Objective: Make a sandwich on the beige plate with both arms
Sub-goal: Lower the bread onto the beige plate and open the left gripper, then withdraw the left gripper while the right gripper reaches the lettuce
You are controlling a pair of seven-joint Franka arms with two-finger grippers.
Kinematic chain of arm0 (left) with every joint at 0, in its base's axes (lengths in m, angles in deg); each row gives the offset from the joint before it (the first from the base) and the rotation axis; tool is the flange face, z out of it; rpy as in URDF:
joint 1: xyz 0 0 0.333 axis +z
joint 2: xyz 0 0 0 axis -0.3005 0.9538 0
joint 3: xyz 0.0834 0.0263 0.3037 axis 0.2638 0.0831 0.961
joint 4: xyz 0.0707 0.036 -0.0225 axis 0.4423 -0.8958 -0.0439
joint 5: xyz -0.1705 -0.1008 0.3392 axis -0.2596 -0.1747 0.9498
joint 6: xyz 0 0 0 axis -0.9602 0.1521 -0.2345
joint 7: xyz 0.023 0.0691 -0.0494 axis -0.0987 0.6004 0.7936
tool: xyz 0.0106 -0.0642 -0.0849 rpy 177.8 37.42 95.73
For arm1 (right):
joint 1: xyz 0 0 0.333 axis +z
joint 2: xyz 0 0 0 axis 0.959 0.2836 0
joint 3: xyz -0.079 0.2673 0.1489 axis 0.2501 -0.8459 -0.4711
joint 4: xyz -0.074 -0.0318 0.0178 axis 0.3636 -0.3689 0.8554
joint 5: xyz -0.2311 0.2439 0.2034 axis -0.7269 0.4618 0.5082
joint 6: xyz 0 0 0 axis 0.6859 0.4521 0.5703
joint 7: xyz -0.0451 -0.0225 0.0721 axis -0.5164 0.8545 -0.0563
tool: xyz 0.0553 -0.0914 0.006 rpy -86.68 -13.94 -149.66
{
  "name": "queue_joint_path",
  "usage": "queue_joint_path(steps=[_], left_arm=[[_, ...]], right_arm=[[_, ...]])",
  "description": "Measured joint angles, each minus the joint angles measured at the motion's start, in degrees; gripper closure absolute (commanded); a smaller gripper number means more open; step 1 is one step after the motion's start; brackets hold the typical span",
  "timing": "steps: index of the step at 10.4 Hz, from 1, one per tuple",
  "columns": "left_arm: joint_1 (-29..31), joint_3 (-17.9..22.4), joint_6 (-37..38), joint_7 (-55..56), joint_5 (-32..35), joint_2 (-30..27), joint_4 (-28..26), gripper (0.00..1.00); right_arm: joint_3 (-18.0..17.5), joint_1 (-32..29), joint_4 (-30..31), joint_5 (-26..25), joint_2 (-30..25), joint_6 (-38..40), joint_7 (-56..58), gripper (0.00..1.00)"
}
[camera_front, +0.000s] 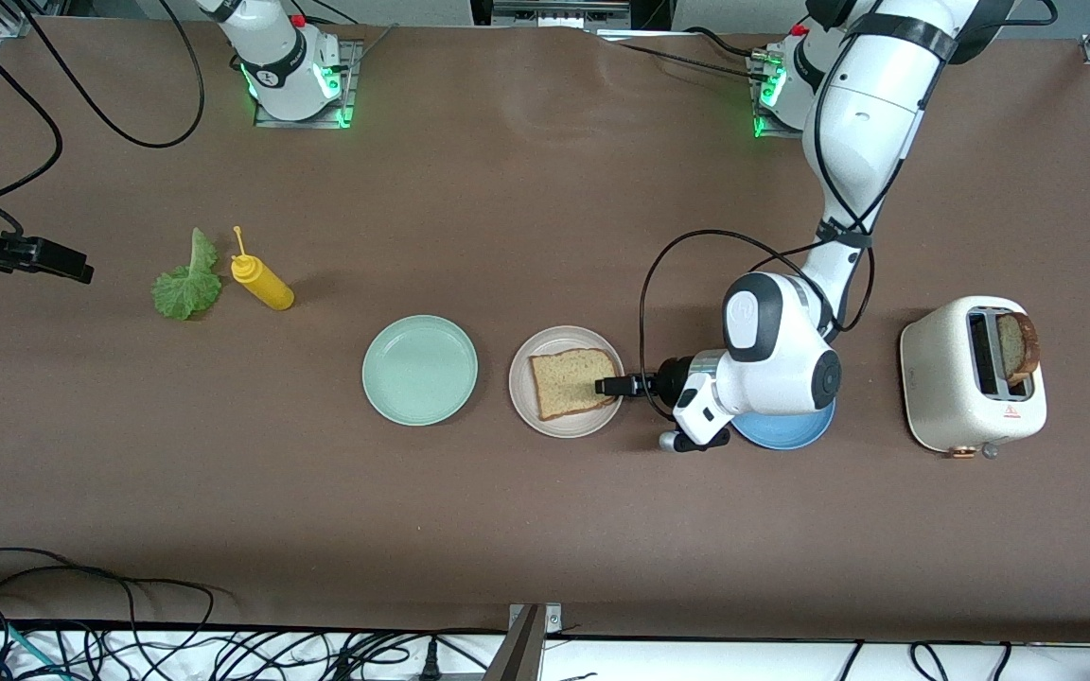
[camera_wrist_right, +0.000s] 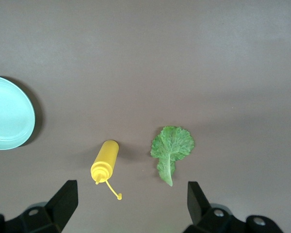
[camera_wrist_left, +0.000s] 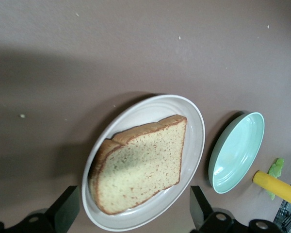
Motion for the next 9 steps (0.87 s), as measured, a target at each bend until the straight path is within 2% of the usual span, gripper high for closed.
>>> queue_joint_path(steps=[2, 4, 6, 9], left_arm=[[0.48, 2.81, -0.31, -0.94, 1.49, -1.13, 0.81, 0.00], [3.71, 3.65, -0.25, -1.20, 13.63, -6.63, 0.10, 0.00], [8.90, 4.00, 0.77, -1.20, 22.67, -16.53, -3.22, 0.00], [14.57, 4.15, 7.66, -1.39, 30.65, -31.41, -11.40, 0.00]], right_arm=[[-0.11, 0.03, 0.29, 0.05, 0.13, 0.01, 0.01, 0.00], [-0.23, 0.06, 1.09, 0.08, 0.42, 0.01, 0.01, 0.00], [-0.20, 0.05, 2.25, 0.09, 1.47, -0.05, 0.01, 0.00], [0.37, -0.03, 5.62, 0.02, 3.38, -1.56, 0.01, 0.00]])
